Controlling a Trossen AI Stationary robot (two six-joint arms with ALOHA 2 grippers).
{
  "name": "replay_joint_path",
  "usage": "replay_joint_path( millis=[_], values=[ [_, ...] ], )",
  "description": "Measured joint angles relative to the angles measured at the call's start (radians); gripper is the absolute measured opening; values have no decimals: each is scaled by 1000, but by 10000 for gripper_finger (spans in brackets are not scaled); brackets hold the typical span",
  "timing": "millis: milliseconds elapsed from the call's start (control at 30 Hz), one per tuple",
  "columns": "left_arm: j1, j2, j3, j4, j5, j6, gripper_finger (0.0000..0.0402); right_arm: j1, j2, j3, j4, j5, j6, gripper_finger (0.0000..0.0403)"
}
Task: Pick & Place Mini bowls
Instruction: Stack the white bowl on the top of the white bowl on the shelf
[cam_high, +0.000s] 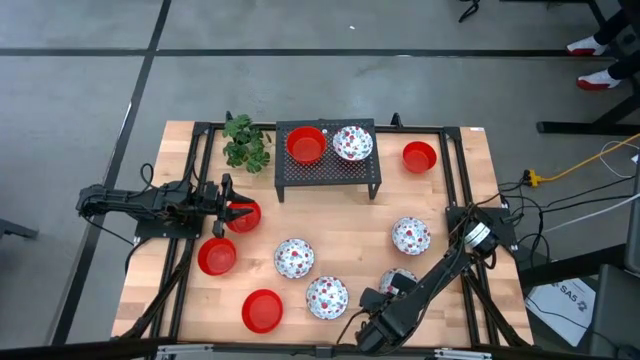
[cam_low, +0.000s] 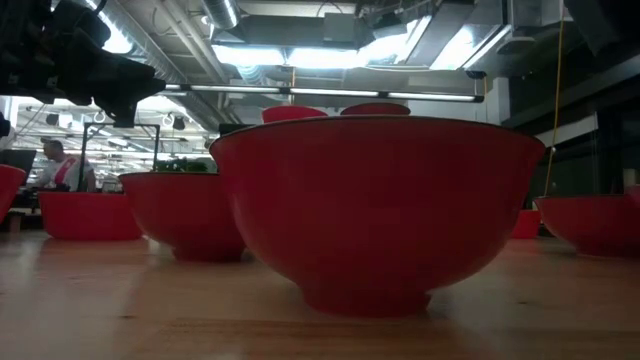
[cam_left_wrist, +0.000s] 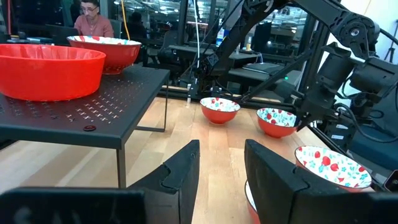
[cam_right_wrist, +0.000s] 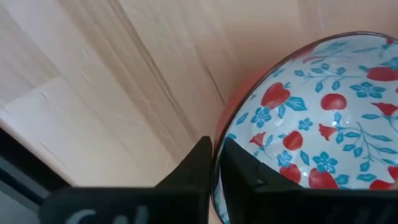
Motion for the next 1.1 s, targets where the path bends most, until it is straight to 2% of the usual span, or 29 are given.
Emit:
replay_joint_path(
  millis=[467, 667, 867, 1100],
  values=[
    [0, 0, 0, 0, 0, 0, 123, -52, 1, 16, 10, 2, -84, 16],
    [0, 0, 0, 0, 0, 0, 123, -55, 9, 110, -9, 60, -117, 13],
    [0, 0, 0, 0, 0, 0, 123, -68, 10, 194, -44, 72, -145, 13],
    [0, 0, 0, 0, 0, 0, 123, -95, 9, 337, -164, 141, -189, 13]
  ],
)
